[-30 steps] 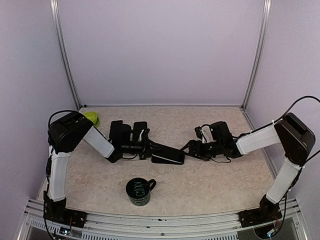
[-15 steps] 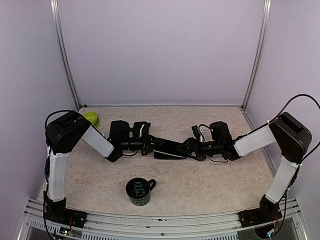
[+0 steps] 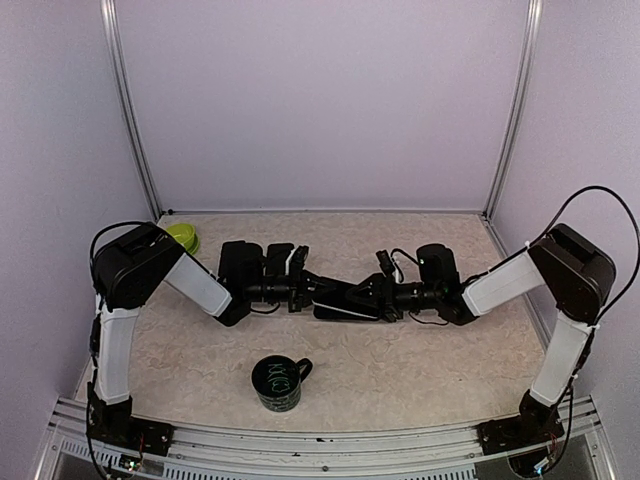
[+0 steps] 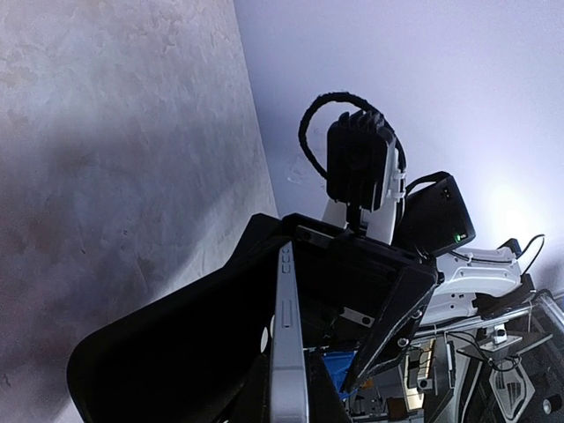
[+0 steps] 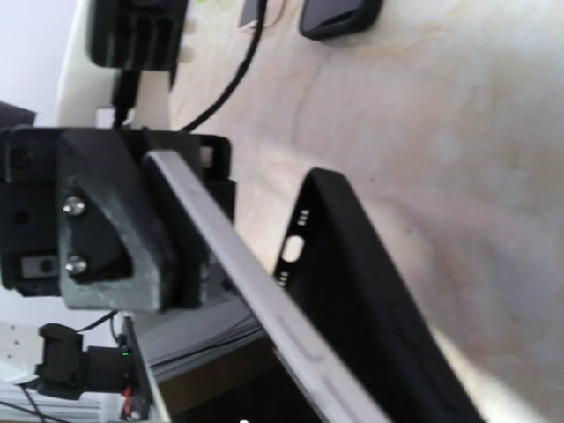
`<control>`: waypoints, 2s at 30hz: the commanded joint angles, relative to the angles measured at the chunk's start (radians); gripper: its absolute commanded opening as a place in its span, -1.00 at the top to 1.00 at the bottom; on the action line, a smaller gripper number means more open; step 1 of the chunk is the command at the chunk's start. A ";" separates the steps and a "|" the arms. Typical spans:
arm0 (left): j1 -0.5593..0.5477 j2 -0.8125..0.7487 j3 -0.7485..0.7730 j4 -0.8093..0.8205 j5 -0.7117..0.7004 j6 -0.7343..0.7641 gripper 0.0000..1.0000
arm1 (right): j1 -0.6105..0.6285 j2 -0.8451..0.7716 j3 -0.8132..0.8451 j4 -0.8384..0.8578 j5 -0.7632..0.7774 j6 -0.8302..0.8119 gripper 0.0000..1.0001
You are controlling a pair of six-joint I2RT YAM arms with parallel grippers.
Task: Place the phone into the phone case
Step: Pick up the phone with the phone case from the center of the board, then pass from the left arm to the right
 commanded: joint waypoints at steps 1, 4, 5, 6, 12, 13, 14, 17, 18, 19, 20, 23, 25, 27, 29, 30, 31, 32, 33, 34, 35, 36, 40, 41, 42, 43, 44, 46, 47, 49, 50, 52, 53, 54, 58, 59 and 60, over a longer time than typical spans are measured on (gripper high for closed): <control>-0.008 -0.031 0.031 0.093 0.014 -0.002 1.00 | 0.013 0.018 0.004 0.075 -0.035 0.040 -0.63; -0.008 -0.035 0.029 0.085 0.005 0.006 1.00 | 0.014 0.020 0.000 0.090 -0.049 0.053 -0.55; -0.008 -0.037 0.029 0.082 0.004 0.009 1.00 | 0.014 0.021 -0.002 0.097 -0.054 0.056 -0.50; -0.008 -0.038 0.030 0.080 0.004 0.011 1.00 | 0.014 0.022 -0.003 0.103 -0.058 0.062 -0.42; -0.009 -0.034 0.034 0.071 0.006 0.015 1.00 | 0.014 0.033 -0.008 0.147 -0.083 0.085 -0.09; -0.008 -0.033 0.034 0.069 0.005 0.016 1.00 | 0.014 0.036 -0.009 0.152 -0.085 0.089 -0.03; -0.007 -0.033 0.034 0.068 0.007 0.017 1.00 | 0.014 0.039 -0.008 0.158 -0.089 0.091 0.04; -0.008 -0.032 0.035 0.065 0.010 0.017 1.00 | 0.014 0.044 -0.009 0.175 -0.104 0.099 0.21; -0.007 -0.032 0.035 0.065 0.011 0.016 1.00 | 0.014 0.044 -0.009 0.180 -0.108 0.100 0.25; -0.007 -0.032 0.035 0.065 0.012 0.015 1.00 | 0.015 0.044 -0.009 0.186 -0.113 0.102 0.27; -0.005 -0.032 0.034 0.065 0.014 0.015 1.00 | 0.015 0.043 -0.009 0.189 -0.117 0.102 0.29; -0.001 -0.033 0.033 0.065 0.014 0.015 1.00 | 0.014 0.036 -0.011 0.200 -0.126 0.102 0.37; 0.001 -0.033 0.031 0.065 0.014 0.015 0.98 | 0.012 0.031 -0.012 0.207 -0.131 0.104 0.44; 0.002 -0.032 0.031 0.066 0.015 0.015 0.95 | 0.012 0.027 -0.014 0.218 -0.137 0.108 0.46; 0.003 -0.032 0.031 0.068 0.016 0.015 0.91 | 0.011 0.024 -0.018 0.230 -0.142 0.115 0.49; 0.002 -0.032 0.030 0.068 0.016 0.015 0.89 | 0.010 0.022 -0.019 0.237 -0.145 0.119 0.51; 0.003 -0.031 0.030 0.070 0.017 0.015 0.87 | 0.009 0.021 -0.021 0.244 -0.148 0.123 0.53; 0.003 -0.031 0.029 0.069 0.016 0.016 0.85 | 0.008 0.021 -0.024 0.254 -0.152 0.129 0.55; 0.003 -0.032 0.028 0.071 0.016 0.015 0.83 | 0.007 0.020 -0.027 0.262 -0.155 0.134 0.56; 0.003 -0.032 0.028 0.071 0.017 0.017 0.80 | 0.005 0.020 -0.030 0.273 -0.158 0.140 0.57; 0.003 -0.032 0.026 0.071 0.017 0.017 0.78 | 0.003 0.018 -0.032 0.285 -0.162 0.147 0.59; 0.003 -0.033 0.025 0.070 0.017 0.018 0.75 | 0.001 0.017 -0.034 0.296 -0.166 0.153 0.62; 0.007 -0.037 0.018 0.072 0.018 0.024 0.67 | -0.006 0.017 -0.042 0.332 -0.180 0.175 0.71; 0.008 -0.040 0.015 0.073 0.017 0.025 0.63 | -0.009 0.017 -0.042 0.335 -0.183 0.177 0.73; 0.010 -0.042 0.011 0.073 0.016 0.027 0.60 | -0.010 0.015 -0.041 0.337 -0.184 0.178 0.74; 0.013 -0.046 0.007 0.074 0.017 0.028 0.58 | -0.012 0.015 -0.041 0.337 -0.185 0.179 0.74; 0.014 -0.051 0.003 0.076 0.015 0.029 0.56 | -0.014 0.014 -0.043 0.339 -0.188 0.179 0.76; 0.018 -0.058 -0.002 0.075 0.015 0.031 0.55 | -0.017 0.013 -0.045 0.348 -0.193 0.182 0.80; 0.020 -0.062 -0.005 0.075 0.016 0.033 0.54 | -0.020 0.014 -0.046 0.350 -0.194 0.183 0.81; 0.024 -0.072 -0.010 0.066 0.015 0.039 0.54 | -0.024 0.012 -0.048 0.351 -0.199 0.183 0.85; 0.027 -0.079 -0.010 0.060 0.014 0.044 0.54 | -0.026 0.012 -0.049 0.351 -0.200 0.183 0.86; 0.031 -0.094 -0.011 0.032 0.008 0.061 0.53 | -0.030 0.009 -0.052 0.355 -0.204 0.183 0.88; 0.034 -0.101 -0.010 0.003 0.003 0.084 0.52 | -0.033 0.007 -0.053 0.354 -0.206 0.180 0.89; 0.036 -0.114 -0.007 -0.028 -0.001 0.105 0.51 | -0.034 0.005 -0.055 0.351 -0.207 0.180 0.90; 0.043 -0.164 0.000 -0.172 -0.031 0.197 0.46 | -0.043 -0.006 -0.060 0.344 -0.218 0.167 0.96; 0.045 -0.173 -0.001 -0.183 -0.033 0.203 0.45 | -0.045 -0.010 -0.061 0.343 -0.221 0.164 0.98; 0.047 -0.180 -0.003 -0.186 -0.033 0.205 0.45 | -0.047 -0.013 -0.061 0.344 -0.225 0.160 1.00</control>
